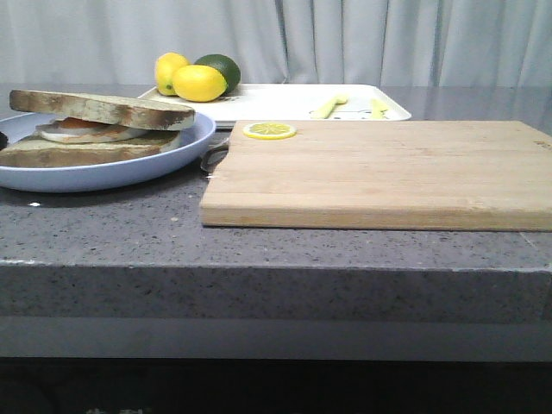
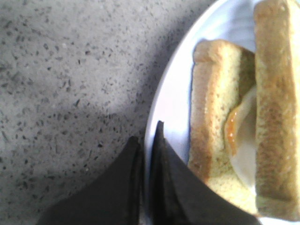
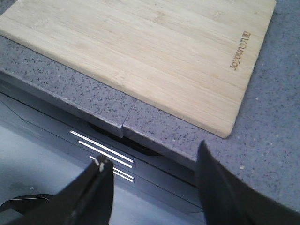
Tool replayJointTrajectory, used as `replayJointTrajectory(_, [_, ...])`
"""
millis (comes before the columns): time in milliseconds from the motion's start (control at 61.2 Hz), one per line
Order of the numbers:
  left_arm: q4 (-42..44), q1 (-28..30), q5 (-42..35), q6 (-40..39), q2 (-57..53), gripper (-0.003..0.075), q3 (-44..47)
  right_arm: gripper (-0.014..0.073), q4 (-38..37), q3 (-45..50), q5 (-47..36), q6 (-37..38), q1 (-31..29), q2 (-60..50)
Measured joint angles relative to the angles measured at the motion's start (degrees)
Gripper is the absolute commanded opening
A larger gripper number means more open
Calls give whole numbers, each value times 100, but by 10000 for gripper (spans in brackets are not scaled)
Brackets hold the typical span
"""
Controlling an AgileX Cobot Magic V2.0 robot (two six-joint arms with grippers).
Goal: Place bread and move sandwich to tray
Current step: 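Lift the plate with the left gripper and set it on the white tray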
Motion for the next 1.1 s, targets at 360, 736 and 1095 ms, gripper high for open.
replayJointTrajectory(360, [-218,-186,334,410,-33,-17,-722,411,0,0,0,0,0,0])
replayJointTrajectory(736, [-276,-767,428,-89,548,-17,-2356,411,0,0,0,0,0,0])
replayJointTrajectory(1095, [-97,-1126,366,-1273,2009,-17,-4003,411,0,0,0,0,0,0])
